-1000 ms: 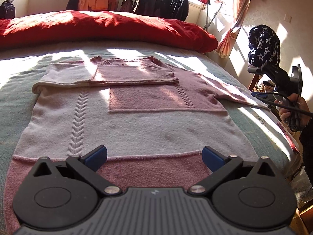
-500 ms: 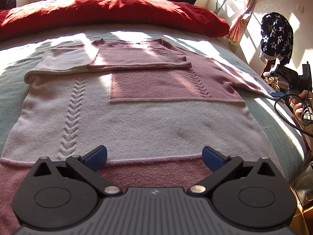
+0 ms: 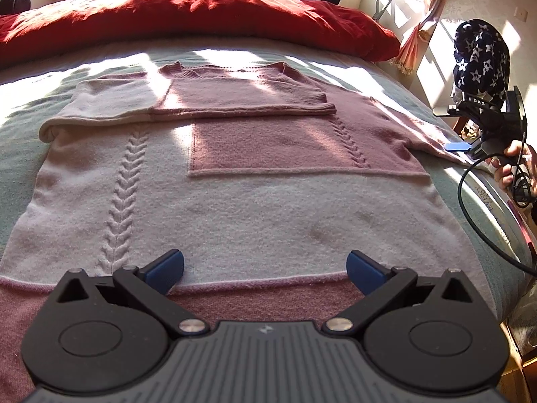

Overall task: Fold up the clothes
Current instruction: 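Position the open right tool over the white cuff of the sleeve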

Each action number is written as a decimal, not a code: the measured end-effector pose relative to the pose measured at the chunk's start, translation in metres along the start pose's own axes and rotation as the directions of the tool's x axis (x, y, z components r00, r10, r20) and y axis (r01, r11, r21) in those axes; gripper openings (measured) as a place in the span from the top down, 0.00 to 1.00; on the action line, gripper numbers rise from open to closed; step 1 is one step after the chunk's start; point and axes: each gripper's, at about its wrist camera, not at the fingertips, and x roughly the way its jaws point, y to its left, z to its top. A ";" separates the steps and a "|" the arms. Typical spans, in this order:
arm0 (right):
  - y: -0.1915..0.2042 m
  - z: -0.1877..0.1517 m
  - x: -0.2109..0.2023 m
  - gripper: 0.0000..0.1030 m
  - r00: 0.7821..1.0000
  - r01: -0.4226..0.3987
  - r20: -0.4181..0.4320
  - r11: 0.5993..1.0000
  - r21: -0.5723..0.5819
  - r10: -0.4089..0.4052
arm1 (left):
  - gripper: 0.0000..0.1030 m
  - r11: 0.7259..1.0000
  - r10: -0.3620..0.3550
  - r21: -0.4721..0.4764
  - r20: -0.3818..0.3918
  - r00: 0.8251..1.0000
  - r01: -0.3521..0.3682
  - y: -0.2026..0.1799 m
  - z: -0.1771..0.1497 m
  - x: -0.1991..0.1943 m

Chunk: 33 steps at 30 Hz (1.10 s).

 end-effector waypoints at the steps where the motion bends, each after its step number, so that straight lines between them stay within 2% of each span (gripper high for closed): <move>1: -0.005 0.002 -0.007 0.00 0.998 0.053 0.034 0.998 0.019 -0.053 | 0.01 1.000 -0.001 0.001 0.000 1.000 0.001 0.000 0.000 0.001; 3: -0.013 0.005 -0.021 0.00 0.984 0.148 0.095 0.987 0.056 -0.153 | 0.01 1.000 0.001 0.003 -0.001 1.000 -0.001 0.001 0.000 0.003; 4: -0.011 0.006 -0.024 0.00 0.979 0.169 0.104 0.985 0.046 -0.173 | 0.01 1.000 0.004 0.006 -0.001 1.000 -0.004 0.000 0.000 0.005; 7: 0.013 0.004 -0.020 0.00 0.967 0.248 0.085 0.964 -0.092 -0.241 | 0.01 1.000 0.010 0.012 0.000 1.000 -0.010 -0.001 0.001 0.007; 10: 0.041 -0.009 0.003 0.00 0.934 0.352 0.057 0.885 -0.303 -0.352 | 0.01 1.000 0.009 0.017 0.001 1.000 -0.009 -0.001 0.000 0.007; 12: 0.046 -0.015 0.024 0.00 0.914 0.383 0.022 0.845 -0.374 -0.405 | 0.01 1.000 0.005 0.016 0.002 1.000 -0.005 0.001 0.000 0.007; 13: 0.044 -0.016 0.031 0.00 0.908 0.392 0.013 0.838 -0.381 -0.419 | 0.01 1.000 0.003 0.014 0.003 1.000 -0.003 0.002 -0.001 0.007; 20: 0.033 0.011 0.040 0.00 0.905 0.418 0.044 0.871 -0.257 -0.422 | 0.01 1.000 0.013 0.015 0.003 1.000 -0.013 0.000 -0.001 0.008; 23: 0.045 0.002 0.029 0.00 0.920 0.386 0.055 0.875 -0.291 -0.388 | 0.01 1.000 0.008 0.008 0.006 1.000 -0.008 0.002 -0.001 0.007; 29: 0.043 -0.029 0.029 0.00 0.917 0.384 0.041 0.849 -0.363 -0.397 | 0.01 1.000 0.013 0.001 0.005 1.000 -0.013 0.000 -0.003 0.004; 33: 0.043 -0.031 0.027 0.00 0.914 0.386 0.017 0.854 -0.349 -0.406 | 0.01 1.000 0.012 -0.002 0.003 1.000 -0.012 -0.003 -0.003 -0.003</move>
